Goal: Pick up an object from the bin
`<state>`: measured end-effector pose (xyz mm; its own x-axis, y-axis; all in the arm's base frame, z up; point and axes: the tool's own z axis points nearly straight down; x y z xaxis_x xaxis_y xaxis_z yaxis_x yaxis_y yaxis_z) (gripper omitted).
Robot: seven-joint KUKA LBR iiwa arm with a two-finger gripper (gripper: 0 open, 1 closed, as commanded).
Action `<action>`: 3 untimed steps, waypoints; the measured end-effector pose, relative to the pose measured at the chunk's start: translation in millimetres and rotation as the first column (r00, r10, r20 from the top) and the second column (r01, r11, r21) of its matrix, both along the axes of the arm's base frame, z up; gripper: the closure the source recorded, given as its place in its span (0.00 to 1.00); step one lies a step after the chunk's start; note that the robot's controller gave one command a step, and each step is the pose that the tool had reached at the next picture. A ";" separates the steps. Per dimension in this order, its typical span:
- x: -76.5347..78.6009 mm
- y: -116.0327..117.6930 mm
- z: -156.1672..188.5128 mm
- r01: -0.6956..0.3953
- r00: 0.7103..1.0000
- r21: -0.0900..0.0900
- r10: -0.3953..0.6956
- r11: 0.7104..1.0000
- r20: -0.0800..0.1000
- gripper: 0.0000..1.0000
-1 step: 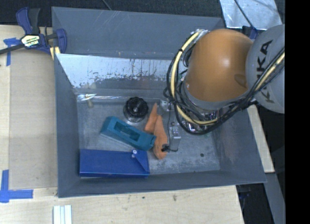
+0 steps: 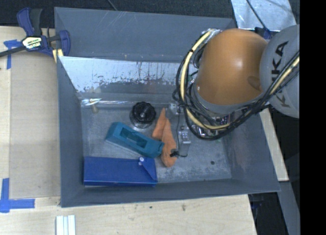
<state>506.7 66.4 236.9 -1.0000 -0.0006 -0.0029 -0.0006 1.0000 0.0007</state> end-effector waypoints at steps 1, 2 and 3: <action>52.1 8.7 -39.6 -0.033 0.999 0.000 0.033 0.999 0.008 0.00; 59.7 7.3 -71.9 -0.028 1.000 0.000 0.028 1.000 0.005 0.00; 62.4 21.3 -111.1 -0.024 1.000 0.000 0.024 1.000 0.003 0.00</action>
Offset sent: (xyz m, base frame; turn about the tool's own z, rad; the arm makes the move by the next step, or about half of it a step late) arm 0.0390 0.0060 -0.0858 -0.0181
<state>569.1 87.7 125.8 -0.9997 -0.0244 -0.0058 -0.0244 0.9997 0.0004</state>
